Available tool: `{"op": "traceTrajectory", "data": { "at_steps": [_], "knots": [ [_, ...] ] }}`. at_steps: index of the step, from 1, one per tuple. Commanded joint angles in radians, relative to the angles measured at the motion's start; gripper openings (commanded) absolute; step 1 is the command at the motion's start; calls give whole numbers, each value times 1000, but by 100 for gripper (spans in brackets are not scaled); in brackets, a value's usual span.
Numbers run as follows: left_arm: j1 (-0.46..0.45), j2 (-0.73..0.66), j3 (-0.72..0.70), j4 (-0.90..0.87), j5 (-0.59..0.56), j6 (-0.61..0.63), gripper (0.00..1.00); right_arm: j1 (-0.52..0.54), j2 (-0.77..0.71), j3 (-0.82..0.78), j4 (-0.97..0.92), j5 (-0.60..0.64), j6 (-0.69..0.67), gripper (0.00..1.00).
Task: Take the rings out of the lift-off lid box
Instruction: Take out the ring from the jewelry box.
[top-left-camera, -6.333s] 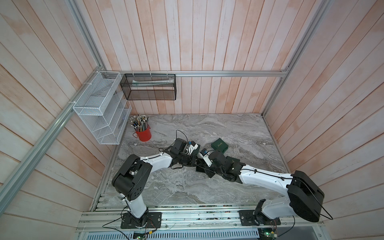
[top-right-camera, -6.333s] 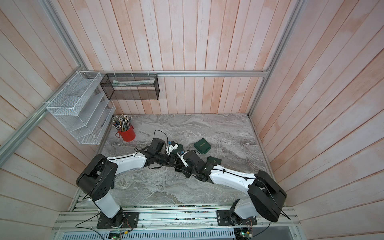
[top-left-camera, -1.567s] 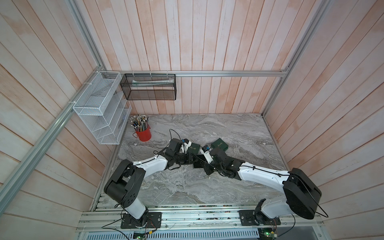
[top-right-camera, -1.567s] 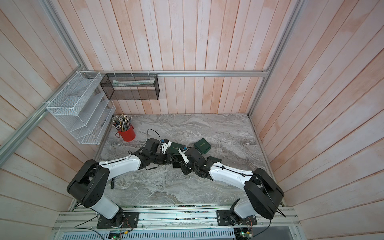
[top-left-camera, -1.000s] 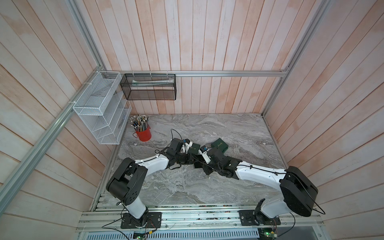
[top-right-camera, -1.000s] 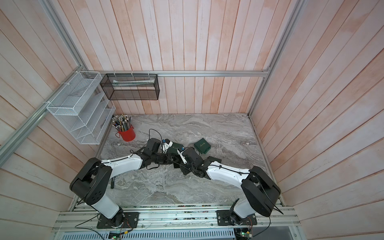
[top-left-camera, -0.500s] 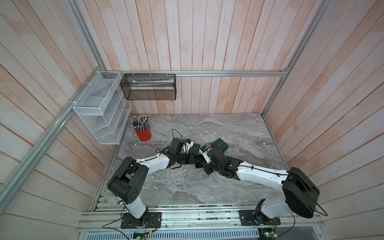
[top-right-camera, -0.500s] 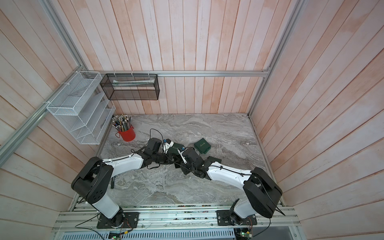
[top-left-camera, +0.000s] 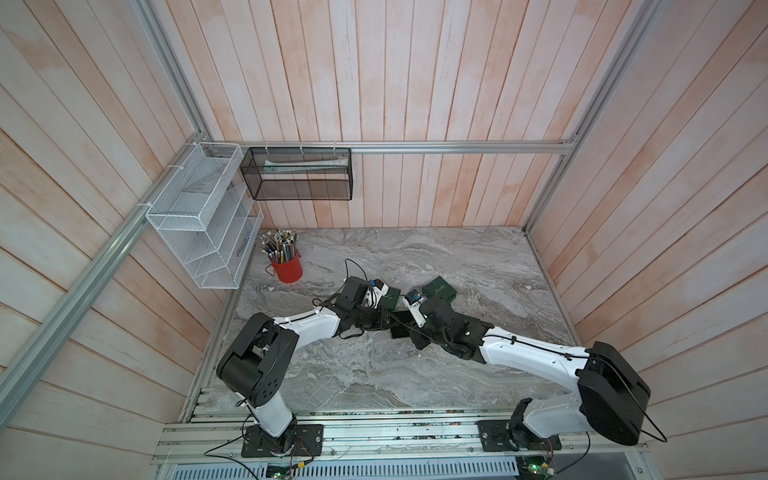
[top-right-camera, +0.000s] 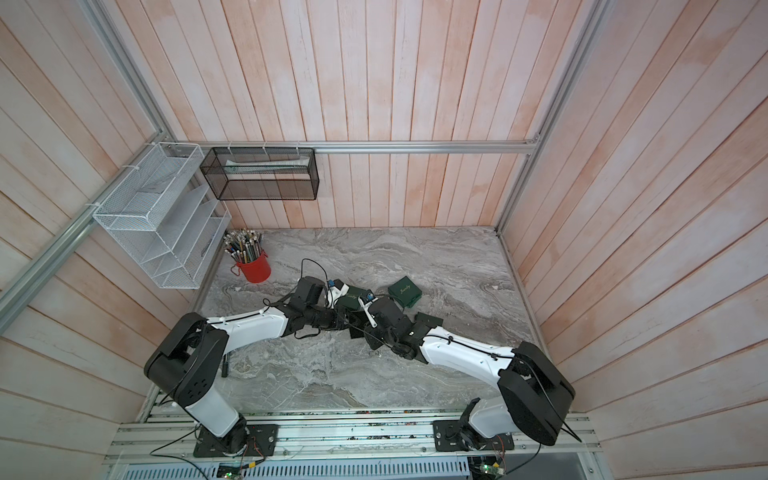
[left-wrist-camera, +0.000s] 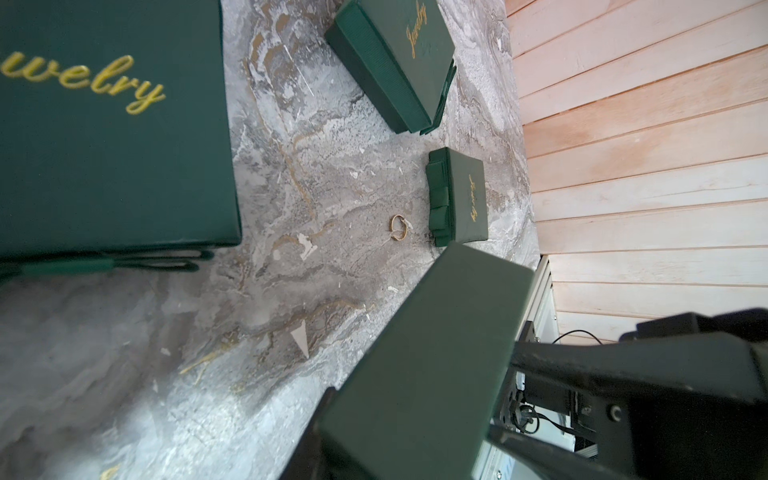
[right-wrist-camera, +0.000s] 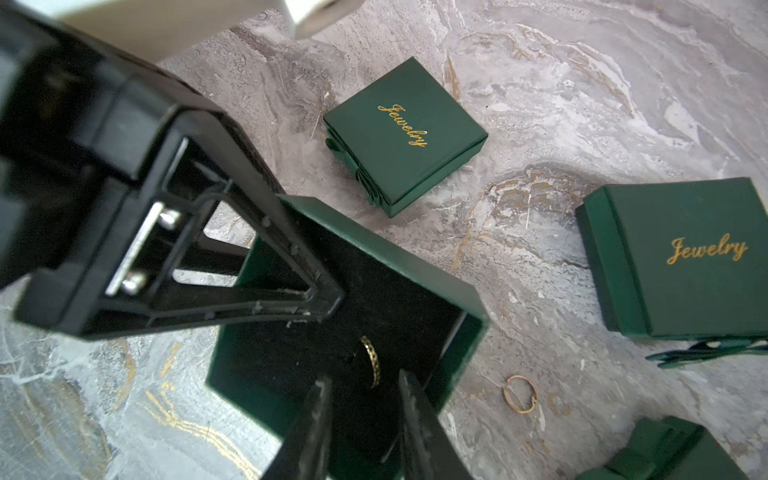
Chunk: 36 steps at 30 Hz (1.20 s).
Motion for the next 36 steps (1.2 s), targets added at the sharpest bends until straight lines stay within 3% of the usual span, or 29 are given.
{"op": "traceTrajectory", "data": {
  "at_steps": [1,21,24,28,36],
  "knots": [
    [-2,-9,16,-9,37,27,28,-9,24,-9,-20,33,-15,30],
    [-8,-42,-2,27,63,48,28,-8,104,15,-17,17,-34,27],
    [-7,-40,-4,26,66,45,27,-9,107,17,-14,17,-35,23],
    [-3,-29,-4,35,81,34,27,-8,99,14,-10,13,-35,11],
    [10,-9,-4,39,88,15,23,-14,58,-15,3,28,-7,0]
  ]
}}
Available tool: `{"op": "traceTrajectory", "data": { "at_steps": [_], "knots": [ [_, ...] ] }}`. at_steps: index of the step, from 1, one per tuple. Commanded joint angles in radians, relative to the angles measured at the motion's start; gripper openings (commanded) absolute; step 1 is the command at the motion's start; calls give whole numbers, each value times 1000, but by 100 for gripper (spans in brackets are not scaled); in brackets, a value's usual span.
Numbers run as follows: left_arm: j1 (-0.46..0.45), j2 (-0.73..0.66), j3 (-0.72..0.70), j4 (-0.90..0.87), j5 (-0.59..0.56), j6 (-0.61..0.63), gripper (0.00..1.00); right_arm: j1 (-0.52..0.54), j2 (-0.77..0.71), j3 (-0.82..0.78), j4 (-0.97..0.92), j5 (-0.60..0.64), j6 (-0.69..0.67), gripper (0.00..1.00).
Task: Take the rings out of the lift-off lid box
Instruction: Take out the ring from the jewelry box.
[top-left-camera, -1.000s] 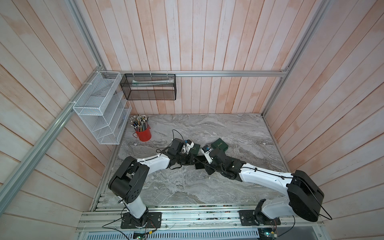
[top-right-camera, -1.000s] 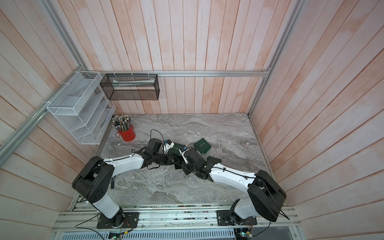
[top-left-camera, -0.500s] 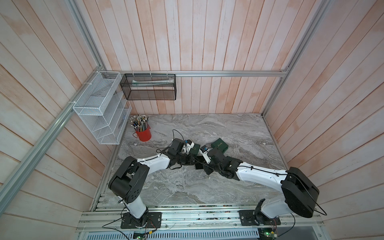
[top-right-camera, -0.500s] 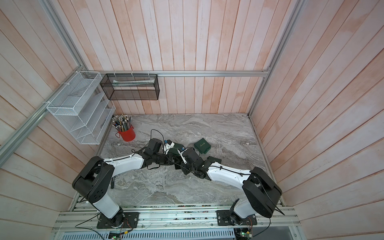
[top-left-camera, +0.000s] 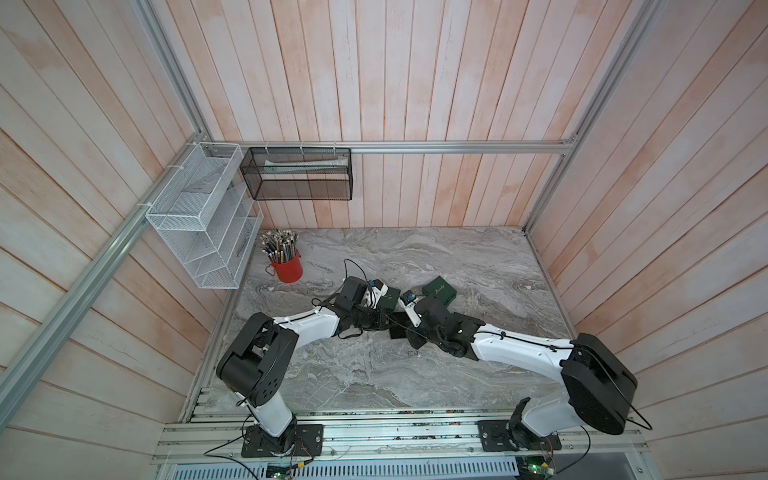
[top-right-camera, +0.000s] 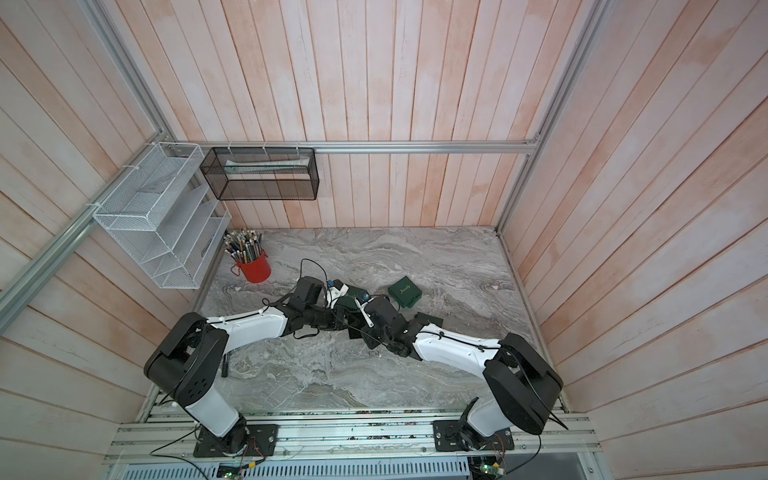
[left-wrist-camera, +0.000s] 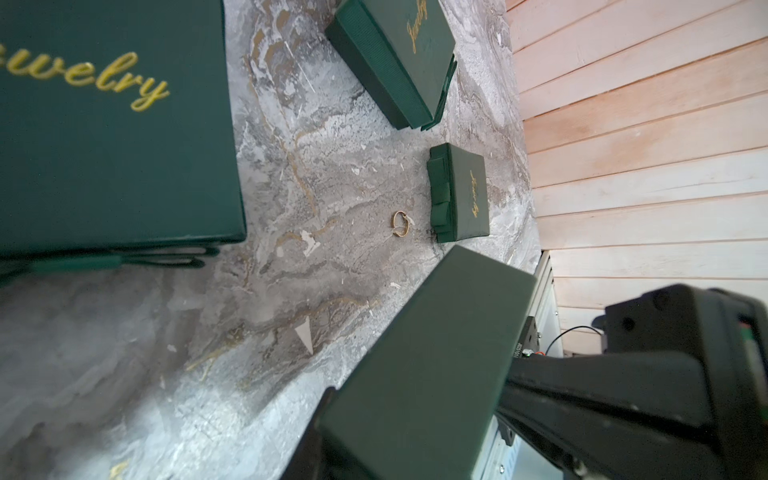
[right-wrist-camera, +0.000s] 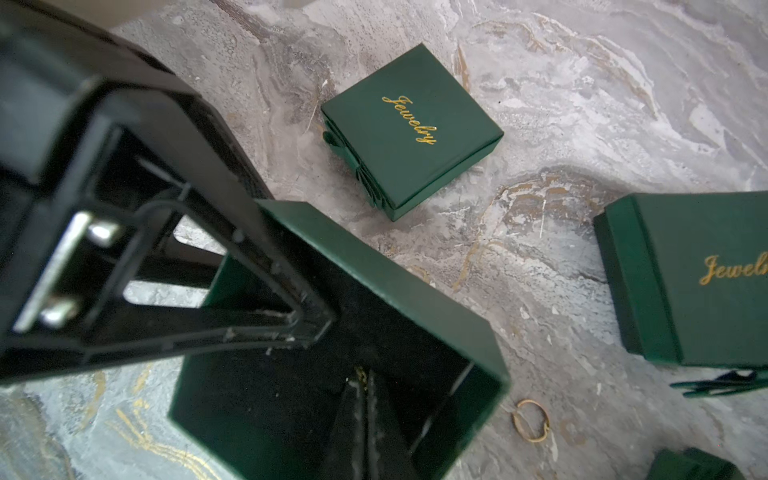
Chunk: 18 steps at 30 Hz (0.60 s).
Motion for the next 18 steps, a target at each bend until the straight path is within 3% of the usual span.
{"op": "traceTrajectory", "data": {
  "at_steps": [1,18],
  "knots": [
    [2,-7,-1,45,67,-2,23,-16,-26,-35,-35,29,28,0],
    [3,31,4,24,37,4,23,-77,-143,-98,41,-2,125,0]
  ]
}}
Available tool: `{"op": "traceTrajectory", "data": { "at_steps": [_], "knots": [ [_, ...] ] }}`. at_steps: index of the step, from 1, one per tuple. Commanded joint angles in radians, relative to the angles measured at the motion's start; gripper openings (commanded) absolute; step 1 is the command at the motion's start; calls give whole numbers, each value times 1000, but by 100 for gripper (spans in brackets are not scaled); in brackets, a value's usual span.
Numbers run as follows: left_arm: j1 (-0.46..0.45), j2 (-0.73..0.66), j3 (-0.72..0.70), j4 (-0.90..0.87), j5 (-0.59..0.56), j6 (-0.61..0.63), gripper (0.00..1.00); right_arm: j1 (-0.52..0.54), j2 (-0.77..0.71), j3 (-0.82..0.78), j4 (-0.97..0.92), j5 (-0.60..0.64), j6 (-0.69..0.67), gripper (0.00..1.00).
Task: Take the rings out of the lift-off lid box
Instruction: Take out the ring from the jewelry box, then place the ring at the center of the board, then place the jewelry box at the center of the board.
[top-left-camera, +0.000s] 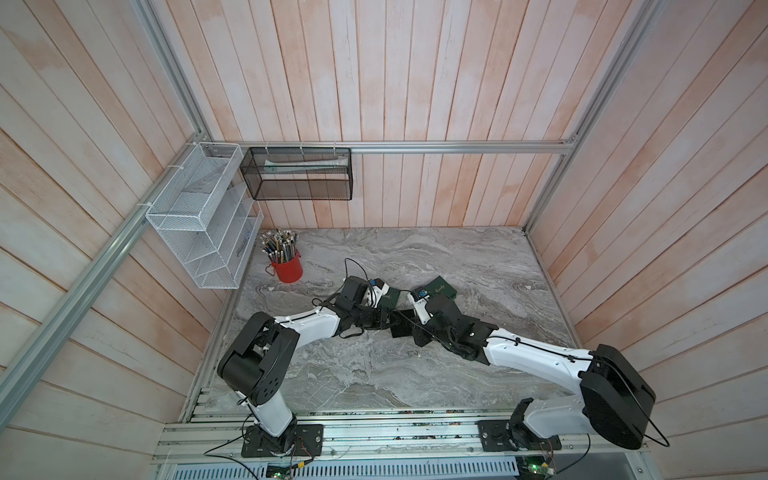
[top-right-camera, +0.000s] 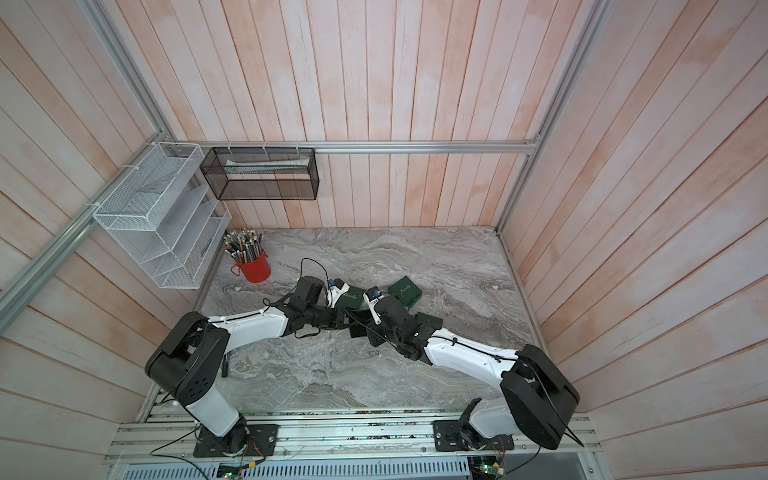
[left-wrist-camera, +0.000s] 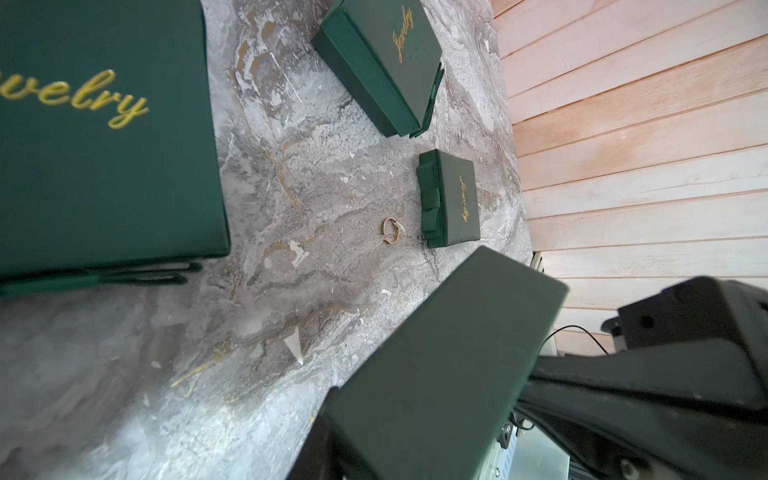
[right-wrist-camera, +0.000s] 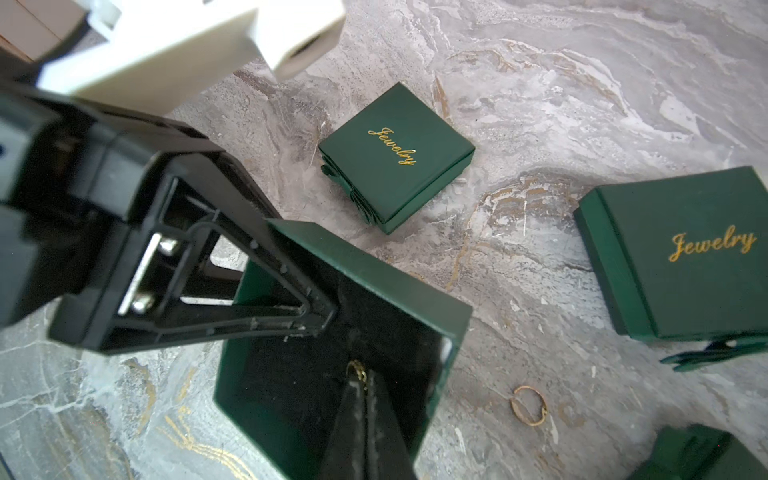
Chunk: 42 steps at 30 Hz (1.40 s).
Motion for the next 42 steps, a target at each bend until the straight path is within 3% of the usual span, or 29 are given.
{"op": "traceTrajectory", "data": {
  "at_steps": [1,7,15,29,33,38,42],
  "knots": [
    [3,21,4,-15,23,15,23,-44,-44,-36,4,38,43,0],
    [3,43,7,-41,-12,33,23,-122,-113,-96,55,10,128,0],
    [2,65,30,-92,-74,62,29,-295,-57,-121,4,1,233,0],
    [-2,97,57,-133,-100,91,45,-305,144,-30,-28,-52,198,1],
    [0,77,54,-143,-121,95,64,-305,151,-12,-42,-47,195,12],
    [3,20,46,-152,-161,118,99,-305,130,-9,-65,-9,193,44],
    [10,-11,42,-163,-175,127,100,-306,119,8,-108,31,202,56]
  ]
}}
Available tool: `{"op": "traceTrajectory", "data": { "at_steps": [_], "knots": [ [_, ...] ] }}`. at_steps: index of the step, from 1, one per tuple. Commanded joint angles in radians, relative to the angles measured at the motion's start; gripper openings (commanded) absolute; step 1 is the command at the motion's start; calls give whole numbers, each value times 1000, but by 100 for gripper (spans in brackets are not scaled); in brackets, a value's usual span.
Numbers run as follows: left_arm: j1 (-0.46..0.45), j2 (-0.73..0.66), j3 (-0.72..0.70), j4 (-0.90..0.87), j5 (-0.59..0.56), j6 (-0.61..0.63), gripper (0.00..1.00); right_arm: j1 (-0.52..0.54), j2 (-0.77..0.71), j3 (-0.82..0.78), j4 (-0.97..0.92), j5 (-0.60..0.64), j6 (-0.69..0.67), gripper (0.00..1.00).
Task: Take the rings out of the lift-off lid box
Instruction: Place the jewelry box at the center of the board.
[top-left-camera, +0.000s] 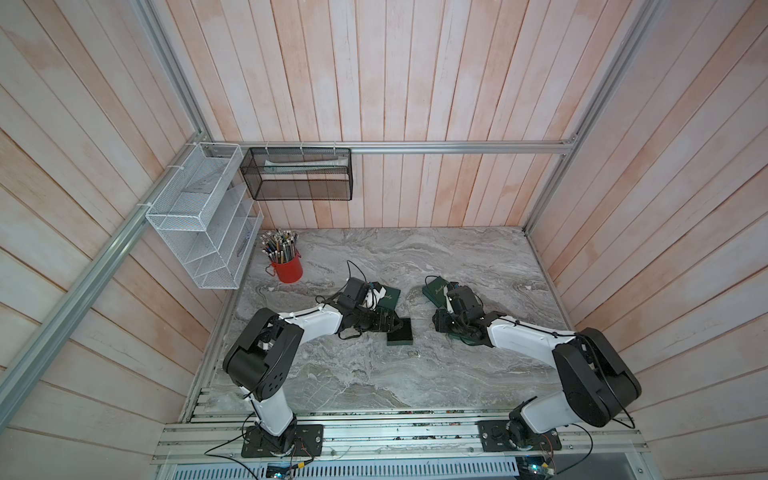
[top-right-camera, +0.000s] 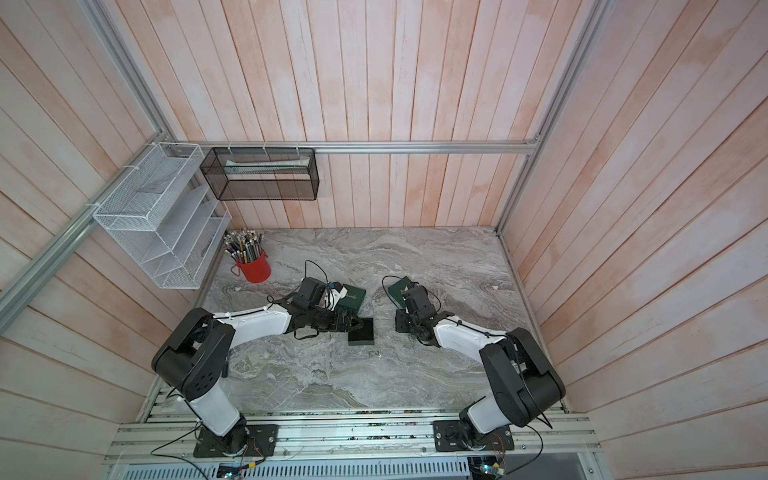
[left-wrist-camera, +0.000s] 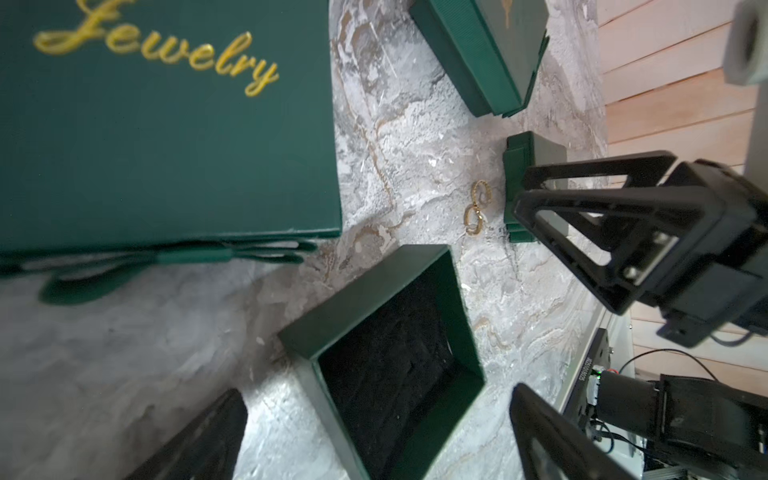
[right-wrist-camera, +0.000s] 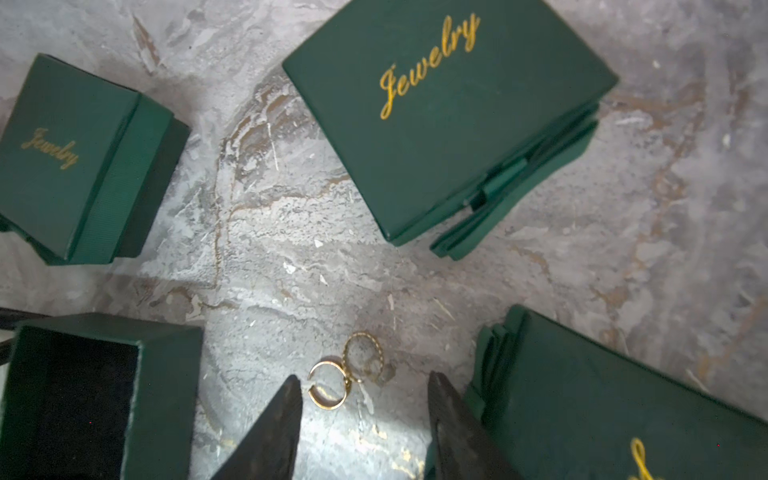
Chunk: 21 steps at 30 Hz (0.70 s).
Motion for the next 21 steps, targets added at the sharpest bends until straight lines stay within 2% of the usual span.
{"op": "traceTrajectory", "data": {
  "at_steps": [1,7,10,15,21],
  "knots": [
    [8,-42,6,-20,-38,29,100,-1,-26,45,-76,61,7,61],
    [10,-106,-16,-28,-113,36,100,-6,-87,89,-237,200,94,86],
    [10,-155,-37,-8,-151,32,100,-19,-83,119,-329,245,133,89],
    [9,-190,-59,18,-163,23,100,-46,-32,148,-371,166,136,90],
    [-6,-209,-83,36,-169,20,100,-50,56,185,-444,207,129,92]
  ]
}}
